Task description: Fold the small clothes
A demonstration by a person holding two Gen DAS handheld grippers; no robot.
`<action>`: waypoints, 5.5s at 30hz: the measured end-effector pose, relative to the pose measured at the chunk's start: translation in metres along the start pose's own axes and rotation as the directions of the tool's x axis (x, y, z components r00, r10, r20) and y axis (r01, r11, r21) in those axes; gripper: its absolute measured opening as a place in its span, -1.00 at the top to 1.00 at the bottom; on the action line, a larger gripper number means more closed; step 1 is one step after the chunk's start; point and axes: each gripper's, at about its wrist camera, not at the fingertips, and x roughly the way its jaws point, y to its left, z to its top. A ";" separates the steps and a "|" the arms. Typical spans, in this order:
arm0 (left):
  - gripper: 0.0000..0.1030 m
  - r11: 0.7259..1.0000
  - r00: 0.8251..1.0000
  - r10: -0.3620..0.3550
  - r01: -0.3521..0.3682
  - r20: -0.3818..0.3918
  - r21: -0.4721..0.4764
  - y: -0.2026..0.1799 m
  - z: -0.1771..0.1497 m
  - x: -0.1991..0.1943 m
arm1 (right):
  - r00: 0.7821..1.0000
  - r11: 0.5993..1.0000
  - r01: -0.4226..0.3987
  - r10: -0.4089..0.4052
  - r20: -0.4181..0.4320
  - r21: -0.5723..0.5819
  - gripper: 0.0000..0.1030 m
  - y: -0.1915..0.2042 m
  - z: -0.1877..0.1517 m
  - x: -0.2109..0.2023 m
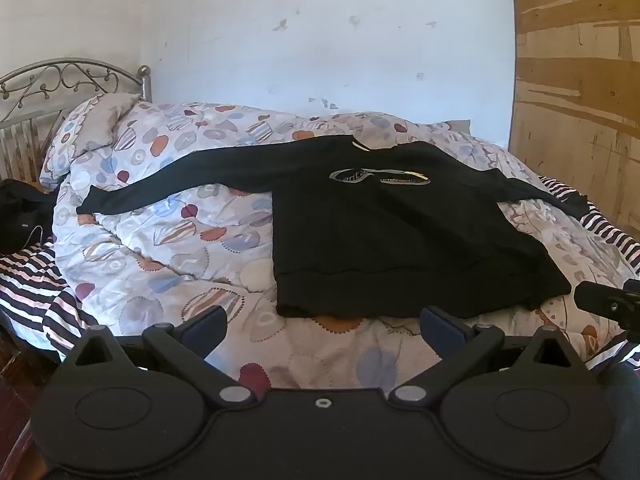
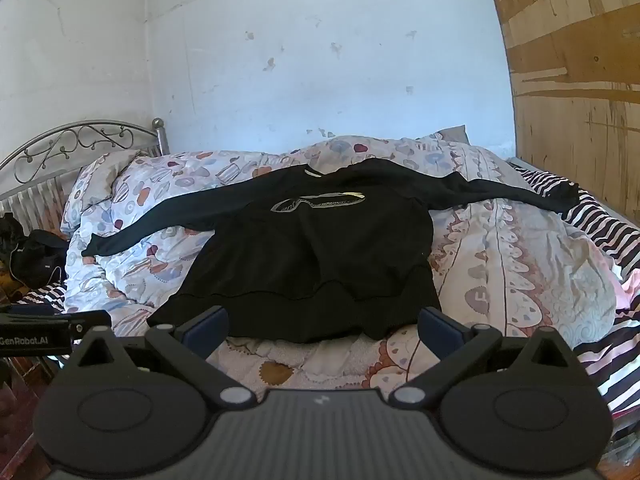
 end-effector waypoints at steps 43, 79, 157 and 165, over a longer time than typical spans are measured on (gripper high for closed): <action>-0.99 1.000 1.000 -0.008 0.008 -0.014 -0.014 0.000 -0.003 0.002 | 1.000 1.000 0.003 -0.002 -0.020 0.007 -1.00 0.001 -0.003 0.001; -0.99 1.000 0.997 -0.015 0.014 -0.074 -0.014 0.000 -0.012 0.021 | 0.998 1.000 0.005 -0.003 -0.068 0.029 -1.00 -0.002 -0.006 0.013; -0.99 0.997 0.970 0.049 -0.060 -0.239 -0.039 -0.101 0.089 0.293 | 0.914 0.749 0.395 -0.380 -0.144 0.532 -0.29 -0.528 0.142 0.371; -0.99 0.998 0.965 0.056 -0.064 -0.256 -0.023 -0.111 0.089 0.299 | 0.897 0.782 0.412 -0.437 -0.059 0.468 0.92 -0.530 0.164 0.386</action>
